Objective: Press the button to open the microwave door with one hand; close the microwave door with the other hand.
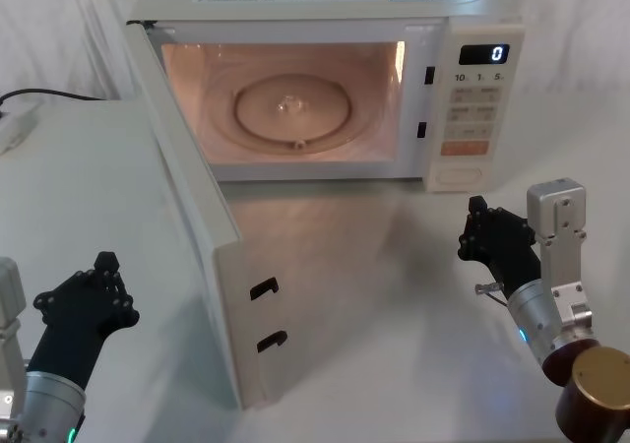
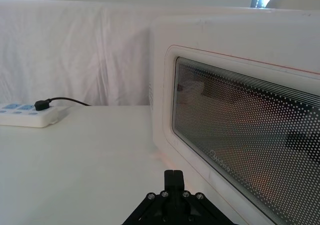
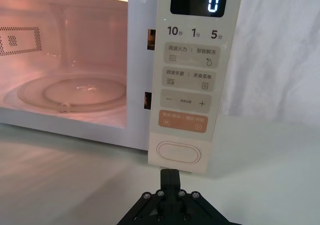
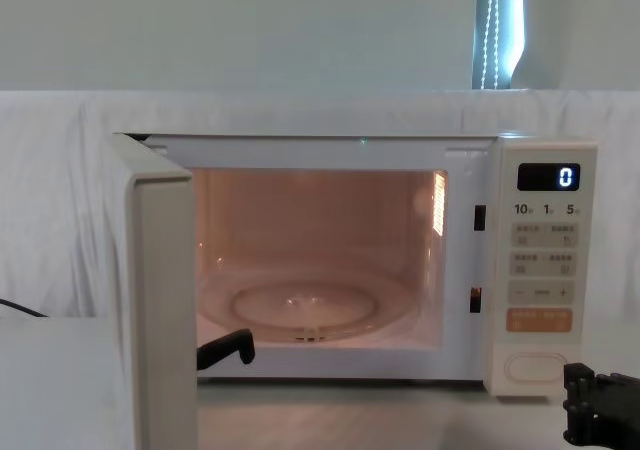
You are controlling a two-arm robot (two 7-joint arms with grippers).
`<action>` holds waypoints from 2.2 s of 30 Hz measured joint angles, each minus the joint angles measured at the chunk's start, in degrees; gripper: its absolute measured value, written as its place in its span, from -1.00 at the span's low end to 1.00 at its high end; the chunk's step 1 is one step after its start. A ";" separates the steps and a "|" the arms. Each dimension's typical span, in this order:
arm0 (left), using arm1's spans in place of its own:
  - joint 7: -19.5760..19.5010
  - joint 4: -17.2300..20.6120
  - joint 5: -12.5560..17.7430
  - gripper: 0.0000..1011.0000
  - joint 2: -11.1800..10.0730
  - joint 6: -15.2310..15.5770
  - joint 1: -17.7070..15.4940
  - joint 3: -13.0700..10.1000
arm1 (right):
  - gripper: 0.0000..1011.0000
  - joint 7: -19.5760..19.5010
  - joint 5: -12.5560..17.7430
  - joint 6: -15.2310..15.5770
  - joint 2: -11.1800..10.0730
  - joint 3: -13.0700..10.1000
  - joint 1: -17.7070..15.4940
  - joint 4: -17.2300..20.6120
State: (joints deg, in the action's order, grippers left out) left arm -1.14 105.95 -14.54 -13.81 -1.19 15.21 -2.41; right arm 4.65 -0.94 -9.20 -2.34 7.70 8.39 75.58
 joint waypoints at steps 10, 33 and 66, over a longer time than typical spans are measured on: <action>-0.28 0.62 -0.06 -1.00 1.32 0.06 0.21 0.69 | -1.00 0.00 0.00 0.00 0.00 0.00 0.00 0.00; -4.22 9.07 -4.18 -1.00 4.65 4.90 -2.09 2.41 | -1.00 0.00 0.00 -0.01 0.00 0.00 0.00 0.00; -9.95 0.43 -6.10 -1.00 -1.14 10.24 -17.60 -5.20 | -1.00 0.00 0.00 0.00 0.00 0.00 0.00 0.00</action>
State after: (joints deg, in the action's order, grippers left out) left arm -11.09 106.38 -20.64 -14.94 9.05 -2.39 -7.61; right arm 4.65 -0.94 -9.20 -2.35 7.70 8.39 75.59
